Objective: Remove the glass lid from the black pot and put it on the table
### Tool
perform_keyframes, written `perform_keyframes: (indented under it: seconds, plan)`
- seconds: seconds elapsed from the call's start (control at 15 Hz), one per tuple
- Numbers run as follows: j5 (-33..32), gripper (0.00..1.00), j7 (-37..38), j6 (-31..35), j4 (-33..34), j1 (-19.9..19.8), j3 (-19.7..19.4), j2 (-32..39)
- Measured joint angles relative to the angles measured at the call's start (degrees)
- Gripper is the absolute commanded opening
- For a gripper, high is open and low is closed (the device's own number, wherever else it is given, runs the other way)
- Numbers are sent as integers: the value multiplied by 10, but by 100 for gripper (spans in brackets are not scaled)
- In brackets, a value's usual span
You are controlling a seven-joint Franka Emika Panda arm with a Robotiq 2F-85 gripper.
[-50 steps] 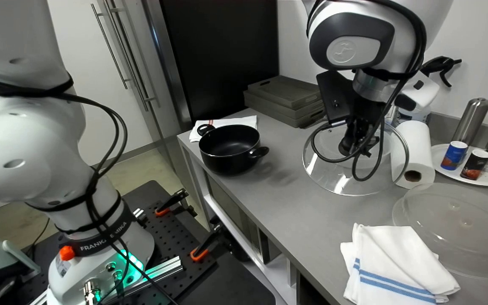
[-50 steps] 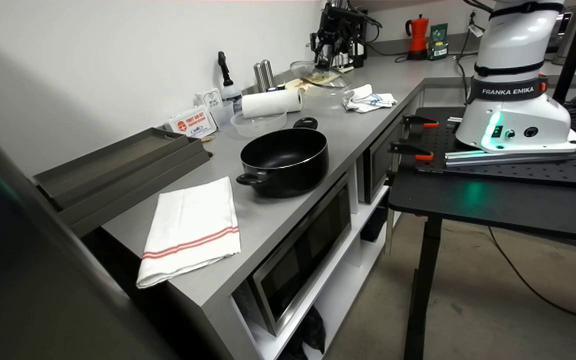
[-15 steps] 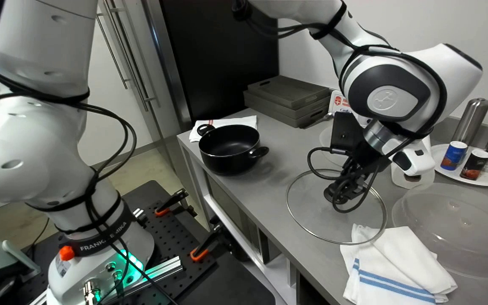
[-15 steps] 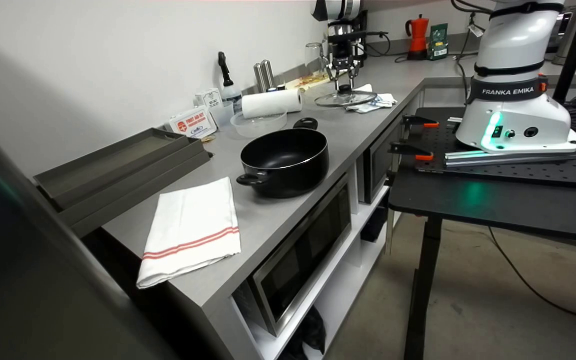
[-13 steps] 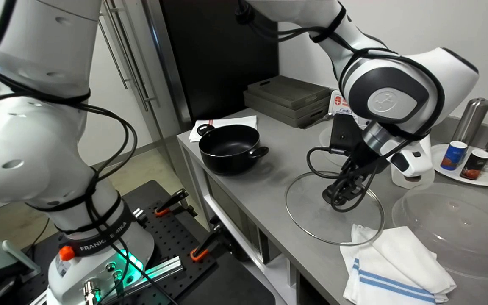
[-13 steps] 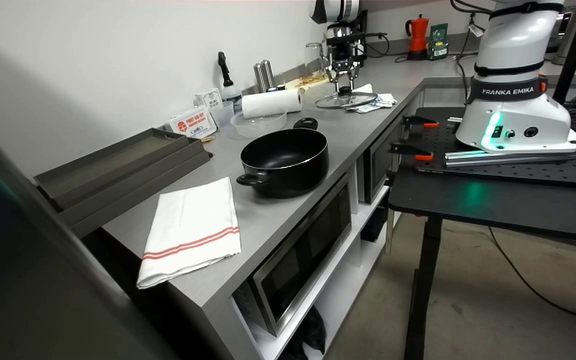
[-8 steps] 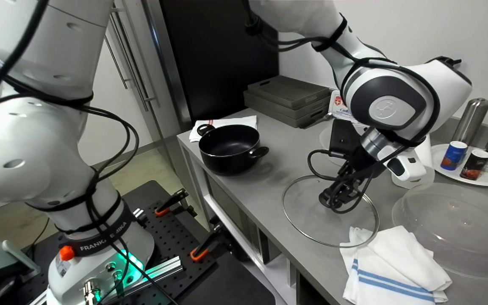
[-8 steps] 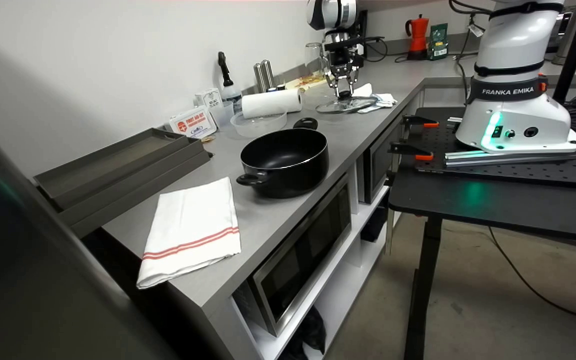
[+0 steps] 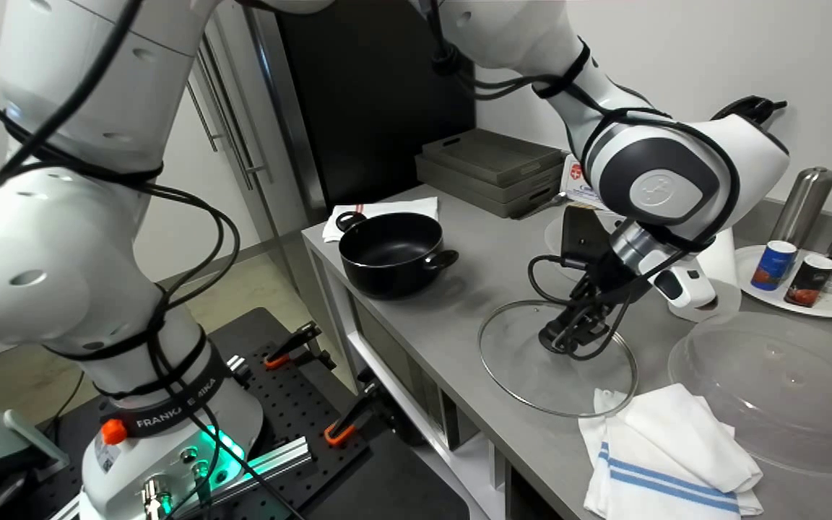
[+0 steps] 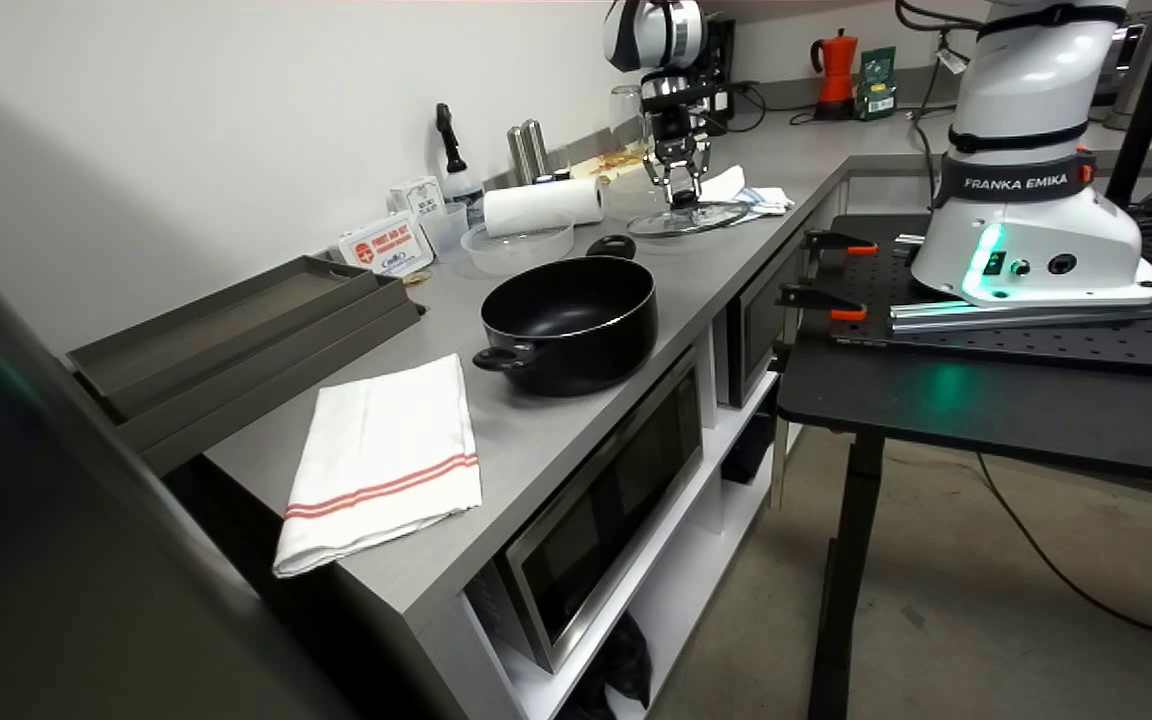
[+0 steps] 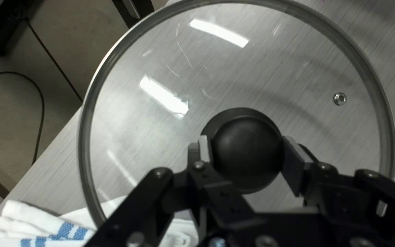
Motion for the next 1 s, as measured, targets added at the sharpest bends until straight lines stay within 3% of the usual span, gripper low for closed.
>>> perform_keyframes:
  seconds: [0.07, 0.2, 0.33, 0.53, 1.0]
  plan:
    - [0, 45, 0, -4, 4, 0, 0, 4]
    - [0, 49, 1, -10, 10, 0, 0, 10]
    - [0, 75, 3, -15, 15, 0, 0, 13]
    - [-1, 98, 8, -29, 24, 0, 0, 17]
    - [-1, 100, 11, -51, 35, 0, 0, 17]
